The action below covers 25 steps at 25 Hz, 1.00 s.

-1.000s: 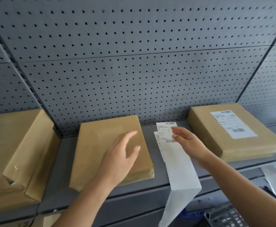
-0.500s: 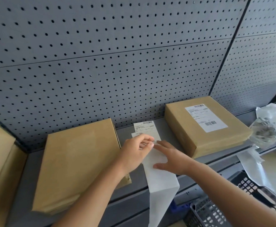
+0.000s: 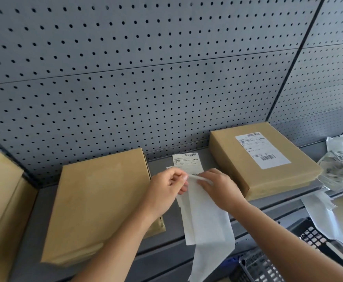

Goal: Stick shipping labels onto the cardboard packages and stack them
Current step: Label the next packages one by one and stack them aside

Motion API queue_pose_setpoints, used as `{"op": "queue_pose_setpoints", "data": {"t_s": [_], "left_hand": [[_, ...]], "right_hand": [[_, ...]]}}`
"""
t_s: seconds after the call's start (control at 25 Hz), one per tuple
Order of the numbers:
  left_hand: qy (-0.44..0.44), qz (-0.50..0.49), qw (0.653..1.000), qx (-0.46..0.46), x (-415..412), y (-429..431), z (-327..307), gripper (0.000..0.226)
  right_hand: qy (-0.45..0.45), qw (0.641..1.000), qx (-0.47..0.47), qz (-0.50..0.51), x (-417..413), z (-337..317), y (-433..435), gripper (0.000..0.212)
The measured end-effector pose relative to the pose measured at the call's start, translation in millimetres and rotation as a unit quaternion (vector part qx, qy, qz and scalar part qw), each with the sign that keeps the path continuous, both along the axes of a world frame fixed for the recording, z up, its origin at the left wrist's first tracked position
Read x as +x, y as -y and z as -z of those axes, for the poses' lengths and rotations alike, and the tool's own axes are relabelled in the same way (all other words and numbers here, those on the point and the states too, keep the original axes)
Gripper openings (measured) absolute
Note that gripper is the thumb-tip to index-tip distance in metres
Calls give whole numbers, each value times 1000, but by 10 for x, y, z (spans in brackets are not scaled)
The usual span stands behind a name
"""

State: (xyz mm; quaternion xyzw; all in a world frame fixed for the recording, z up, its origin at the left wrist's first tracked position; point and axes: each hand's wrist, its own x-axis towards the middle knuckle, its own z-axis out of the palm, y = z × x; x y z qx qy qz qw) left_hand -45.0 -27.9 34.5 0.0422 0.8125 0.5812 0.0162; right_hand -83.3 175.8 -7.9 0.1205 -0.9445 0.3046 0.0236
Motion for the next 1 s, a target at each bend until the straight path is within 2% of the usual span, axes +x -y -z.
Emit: {"op": "queue_pose_setpoints", "data": {"t_s": [0.28,0.48,0.56,0.68,0.76,0.84,0.92,1.0], "left_hand": [[13,-56,996,66,-48,-12,11,35],[114,-40,977,174,-129,-20,-81,60],[133,-29,969,204,-156,30,-113,53],[117,-34,973,197,-158,82,-88,26],[100,-49,978,178,-156,91,-63,20],[89,-49,981,167,-150,93,-49,20],[86,-37,982,166,-137,96,-50,20],[84,-18,984,157,-120,98,-44,22]], "right_hand": [[-65,992,-104,15,2,-557,19,20],[-125,986,-88,-66,275,-675,30,19],[-130,984,-61,-106,385,-602,19,23],[-86,985,-8,-150,505,-485,-4,38],[-39,983,8,-181,549,-470,-36,52],[9,983,-13,-182,552,-531,-53,59],[-14,988,-24,-152,487,-594,-40,55],[-90,991,-28,-100,352,-617,7,38]]}}
